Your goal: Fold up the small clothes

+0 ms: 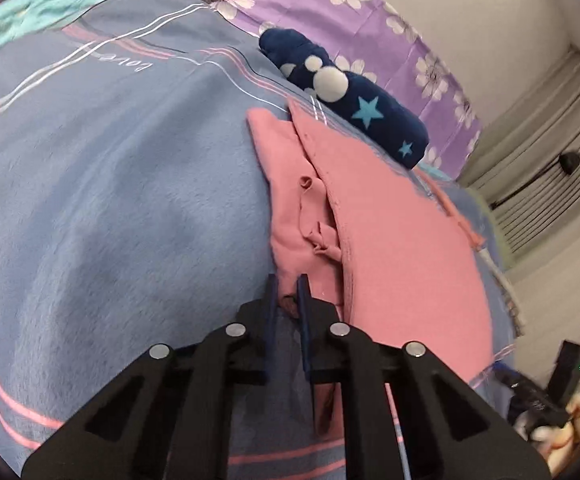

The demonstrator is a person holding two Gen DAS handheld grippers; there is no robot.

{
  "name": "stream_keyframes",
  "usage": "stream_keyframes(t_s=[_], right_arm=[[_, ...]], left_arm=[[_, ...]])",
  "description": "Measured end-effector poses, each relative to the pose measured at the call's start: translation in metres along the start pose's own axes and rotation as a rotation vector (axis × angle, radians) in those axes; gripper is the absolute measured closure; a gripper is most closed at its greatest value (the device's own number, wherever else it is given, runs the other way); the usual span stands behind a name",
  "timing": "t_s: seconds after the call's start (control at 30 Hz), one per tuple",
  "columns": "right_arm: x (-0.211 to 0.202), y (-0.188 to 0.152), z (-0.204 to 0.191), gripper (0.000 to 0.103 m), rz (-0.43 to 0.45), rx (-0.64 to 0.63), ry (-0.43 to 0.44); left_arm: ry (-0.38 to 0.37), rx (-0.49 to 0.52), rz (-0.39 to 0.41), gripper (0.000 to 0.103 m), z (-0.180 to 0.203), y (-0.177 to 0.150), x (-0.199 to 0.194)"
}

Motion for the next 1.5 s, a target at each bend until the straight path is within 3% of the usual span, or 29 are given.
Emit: stream_keyframes(t_s=[0.23,0.3,0.37,0.43,0.57,0.67,0.83,1.3,1.5], right_arm=[[0.003,-0.003,-0.017,0.062,0.011,-0.039,0.02],[0.002,-0.002,-0.026,0.056,0.024,-0.074,0.011],[0.001,0.001,-0.033,0.043,0.039,-0.112,-0.015],[0.0,0.005,-0.042,0.039,0.055,-0.157,-0.061],[0.006,0.012,-0.062,0.039,0.068,-0.263,-0.114],[0.014,0.016,-0.094,0.041,0.08,-0.383,-0.111],[0.027,0.014,-0.145,0.046,0.104,-0.543,-0.088],[0.072,0.009,-0.233,0.045,0.037,-0.761,-0.042],[0.091,0.003,-0.258,0.043,0.0,-0.796,-0.011]], left_arm=[[0.068,0.087,0.035,0.094,0.008,-0.008,-0.01],[0.088,0.104,0.036,0.094,0.009,-0.008,-0.01],[0.119,0.136,0.04,0.093,0.011,-0.01,-0.011],[0.141,0.157,0.044,0.091,0.013,-0.011,-0.013],[0.171,0.182,0.066,0.086,0.015,-0.011,-0.017],[0.18,0.202,0.079,0.081,0.017,-0.013,-0.019],[0.181,0.205,0.083,0.081,0.017,-0.014,-0.021],[0.132,0.175,0.084,0.076,0.015,-0.012,-0.021],[-0.044,-0.035,0.107,0.076,-0.011,-0.007,-0.027]])
Point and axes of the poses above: each gripper's, at about its wrist camera, not at the fingertips, and x roughly the way its jaws point, z to its right, y to its top, the point moved 8 cm from there along x, roughly the way its jaws point
